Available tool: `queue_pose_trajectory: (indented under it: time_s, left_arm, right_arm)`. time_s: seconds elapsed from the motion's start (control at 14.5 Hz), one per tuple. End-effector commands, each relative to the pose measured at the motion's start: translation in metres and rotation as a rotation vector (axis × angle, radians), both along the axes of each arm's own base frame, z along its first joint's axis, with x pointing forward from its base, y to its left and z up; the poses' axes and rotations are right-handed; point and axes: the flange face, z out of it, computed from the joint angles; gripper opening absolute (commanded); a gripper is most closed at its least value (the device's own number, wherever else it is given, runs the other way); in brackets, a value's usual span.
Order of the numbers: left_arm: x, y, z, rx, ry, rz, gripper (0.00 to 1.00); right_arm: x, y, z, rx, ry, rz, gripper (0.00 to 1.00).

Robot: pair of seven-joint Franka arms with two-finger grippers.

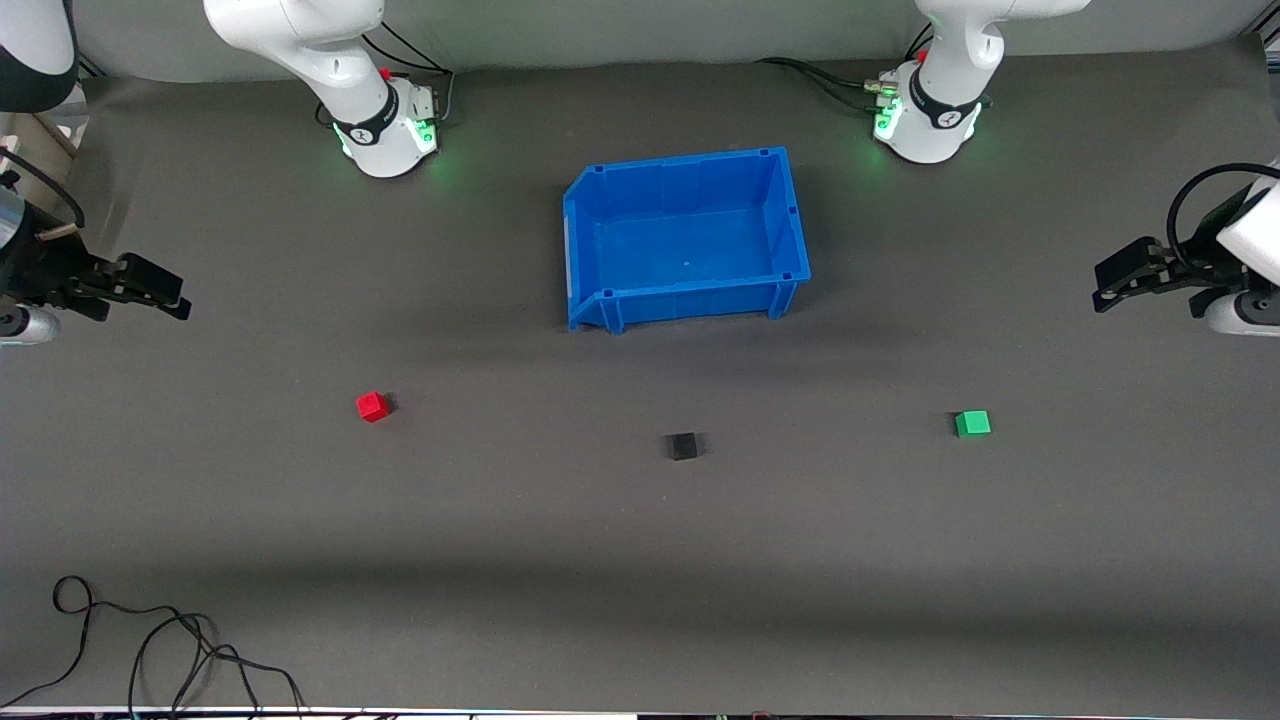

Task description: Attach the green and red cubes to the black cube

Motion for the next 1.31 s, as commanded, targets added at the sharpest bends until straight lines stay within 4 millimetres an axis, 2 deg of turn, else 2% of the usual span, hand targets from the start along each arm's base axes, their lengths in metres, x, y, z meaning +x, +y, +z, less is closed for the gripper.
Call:
queue_pose_trajectory:
  time_s: [0.0, 0.35, 0.48, 0.62, 0.83, 0.9, 0.97, 1.04, 1.18, 1.25]
  left_arm:
    - [-0.001, -0.001, 0.001, 0.012, 0.01, 0.001, 1.0]
    - [0.003, 0.001, -0.001, 0.011, 0.016, 0.004, 1.0]
    - [0.002, 0.002, 0.0, 0.0, 0.021, 0.043, 1.0]
    - [0.002, 0.001, -0.002, 0.001, 0.029, 0.173, 1.0]
    - [0.002, 0.001, -0.009, 0.002, 0.058, 0.466, 1.0]
    - [0.002, 0.0, -0.01, -0.023, 0.071, 0.579, 1.0]
    - [0.002, 0.002, -0.011, -0.059, 0.094, 0.711, 1.0]
    - [0.003, 0.01, -0.015, -0.079, 0.114, 0.844, 1.0]
    - [0.005, 0.012, -0.019, -0.128, 0.165, 1.022, 1.0]
    - [0.007, 0.024, -0.023, -0.158, 0.195, 1.11, 1.0]
  right_arm:
    - [-0.002, 0.001, 0.001, 0.019, -0.01, 0.0, 1.0]
    - [-0.001, 0.001, 0.002, 0.01, -0.014, -0.157, 1.0]
    - [0.0, 0.002, -0.005, 0.012, -0.001, -0.225, 0.99]
    - [0.004, 0.002, -0.016, 0.016, 0.01, -0.346, 0.99]
    - [0.006, 0.008, -0.03, 0.08, 0.037, -0.569, 0.99]
    - [0.009, 0.004, -0.041, 0.09, 0.056, -0.616, 0.98]
    - [0.011, -0.008, -0.052, 0.1, 0.073, -0.646, 0.98]
    - [0.014, -0.019, -0.073, 0.125, 0.092, -0.678, 0.98]
    - [0.015, -0.025, -0.112, 0.165, 0.062, -0.721, 0.97]
    - [0.016, -0.027, -0.129, 0.171, 0.017, -0.738, 0.95]
